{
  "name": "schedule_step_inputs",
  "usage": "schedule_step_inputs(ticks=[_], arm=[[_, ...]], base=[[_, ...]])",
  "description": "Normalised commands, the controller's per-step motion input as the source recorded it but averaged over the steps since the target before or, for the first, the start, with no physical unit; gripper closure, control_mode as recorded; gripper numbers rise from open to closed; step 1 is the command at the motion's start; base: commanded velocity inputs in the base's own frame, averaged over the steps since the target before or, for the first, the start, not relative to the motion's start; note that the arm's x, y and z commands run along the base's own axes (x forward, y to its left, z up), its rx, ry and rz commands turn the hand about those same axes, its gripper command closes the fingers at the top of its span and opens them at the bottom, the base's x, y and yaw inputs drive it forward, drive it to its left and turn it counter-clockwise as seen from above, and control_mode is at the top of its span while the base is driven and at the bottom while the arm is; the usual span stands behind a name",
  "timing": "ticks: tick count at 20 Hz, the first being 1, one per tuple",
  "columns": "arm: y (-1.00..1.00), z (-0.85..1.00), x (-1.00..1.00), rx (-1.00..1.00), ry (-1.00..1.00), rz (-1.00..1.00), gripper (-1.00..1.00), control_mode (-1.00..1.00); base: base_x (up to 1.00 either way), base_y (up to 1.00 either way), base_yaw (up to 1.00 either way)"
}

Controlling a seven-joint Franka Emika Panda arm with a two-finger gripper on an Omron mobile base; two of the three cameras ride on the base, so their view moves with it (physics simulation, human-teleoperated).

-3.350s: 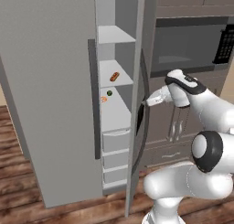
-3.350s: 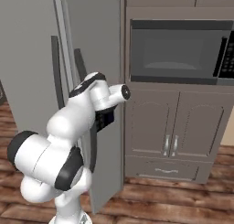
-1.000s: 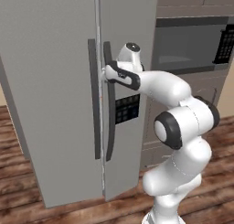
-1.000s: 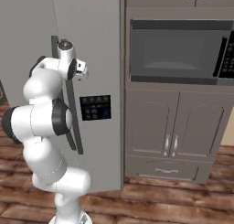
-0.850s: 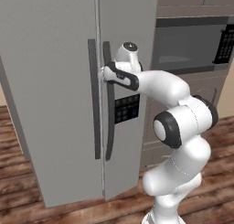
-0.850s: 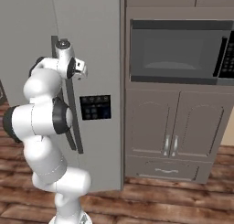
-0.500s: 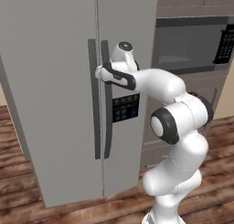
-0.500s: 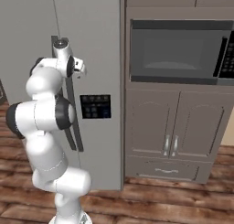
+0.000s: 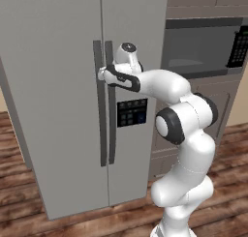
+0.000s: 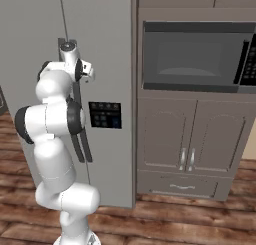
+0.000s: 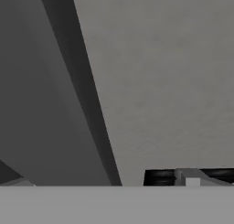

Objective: Store the hot dog in the freezer for long-term storage. Close the freezer door after placing the cooked food.

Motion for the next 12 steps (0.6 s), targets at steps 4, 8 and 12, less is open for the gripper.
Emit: schedule_step_inputs(ticks=[4, 8, 12], arm=[[-0.14, 0.0, 0.32, 0.0, -0.06, 0.0, -1.0, -1.0], [-0.15, 0.0, 0.27, 0.0, -0.09, 0.0, -1.0, -1.0], [-0.14, 0.0, 0.3, 0.0, -0.12, 0.0, -1.0, -1.0]], base=[[0.0, 0.0, 0.0], [0.0, 0.0, 0.0], [0.0, 0.0, 0.0]])
